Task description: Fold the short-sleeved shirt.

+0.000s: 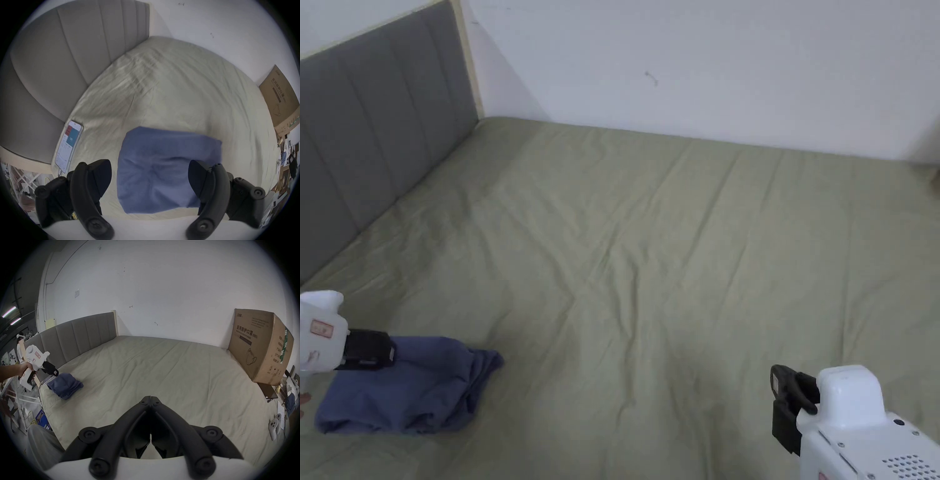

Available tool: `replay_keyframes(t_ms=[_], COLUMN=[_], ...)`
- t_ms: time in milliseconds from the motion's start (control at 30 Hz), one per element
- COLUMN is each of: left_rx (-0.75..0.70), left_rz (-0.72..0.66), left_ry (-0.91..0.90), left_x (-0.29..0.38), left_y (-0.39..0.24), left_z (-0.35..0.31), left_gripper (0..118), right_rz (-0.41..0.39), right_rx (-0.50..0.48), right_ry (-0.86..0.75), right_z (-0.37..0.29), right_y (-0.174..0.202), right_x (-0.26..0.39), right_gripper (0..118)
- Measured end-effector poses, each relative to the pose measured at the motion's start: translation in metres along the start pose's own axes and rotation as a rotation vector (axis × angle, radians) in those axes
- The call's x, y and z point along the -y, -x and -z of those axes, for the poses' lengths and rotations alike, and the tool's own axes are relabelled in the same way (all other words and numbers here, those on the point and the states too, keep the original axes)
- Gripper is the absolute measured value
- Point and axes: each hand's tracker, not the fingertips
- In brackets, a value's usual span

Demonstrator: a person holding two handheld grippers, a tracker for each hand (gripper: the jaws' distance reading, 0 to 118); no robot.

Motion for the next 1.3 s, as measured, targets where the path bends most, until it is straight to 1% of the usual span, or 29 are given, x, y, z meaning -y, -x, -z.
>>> replay_keyframes(t_ms=[167,267,400,567,667,767,900,1033,1067,1133,1167,1200,1233,1300], left_rx=[0.017,0.016,0.019,-0.054,-0.043,0.031,0.139,0.152,0.154,0.133,0.137,0.144,0.158,0.167], left_rz=[-0.016,0.004,0.024,0.129,0.179,0.18,0.145,0.148,0.16,0.18,0.193,0.197,0.21,0.236], left_ry=[-0.118,-0.211,-0.357,-0.589,-0.736,-0.861,-1.007,-1.106,-1.132,-1.166,-1.18,-1.18,-1.179,-1.172], left_x=[-0.008,-0.013,-0.01,0.01,0.032,0.054,0.081,0.104,0.109,0.12,0.122,0.126,0.129,0.135], left_y=[-0.026,-0.048,-0.083,-0.141,-0.178,-0.211,-0.255,-0.296,-0.304,-0.322,-0.329,-0.335,-0.341,-0.353], left_z=[-0.054,-0.099,-0.162,-0.235,-0.268,-0.29,-0.3,-0.293,-0.289,-0.282,-0.276,-0.273,-0.27,-0.265], left_gripper=[99,99,99,99,99,98,98,96,93,79,79,76,67,43], right_rz=[0.015,0.025,0.02,0.015,0.003,-0.016,-0.041,-0.067,-0.07,-0.07,-0.067,-0.062,-0.056,-0.045], right_rx=[0.031,0.051,0.084,0.134,0.153,0.186,0.241,0.284,0.293,0.313,0.319,0.327,0.334,0.346], right_ry=[-0.06,-0.126,-0.213,-0.328,-0.372,-0.428,-0.472,-0.498,-0.501,-0.507,-0.51,-0.51,-0.51,-0.506], right_z=[-0.029,-0.054,-0.087,-0.126,-0.148,-0.168,-0.187,-0.2,-0.201,-0.204,-0.206,-0.206,-0.206,-0.207], right_y=[-0.015,-0.025,-0.038,-0.053,-0.061,-0.067,-0.076,-0.082,-0.083,-0.086,-0.087,-0.088,-0.09,-0.092], right_x=[-0.015,-0.031,-0.055,-0.083,-0.096,-0.104,-0.107,-0.106,-0.105,-0.102,-0.101,-0.1,-0.099,-0.097], right_gripper=[0,0,0,0,0,0,0,0,0,0,0,0,0,0])
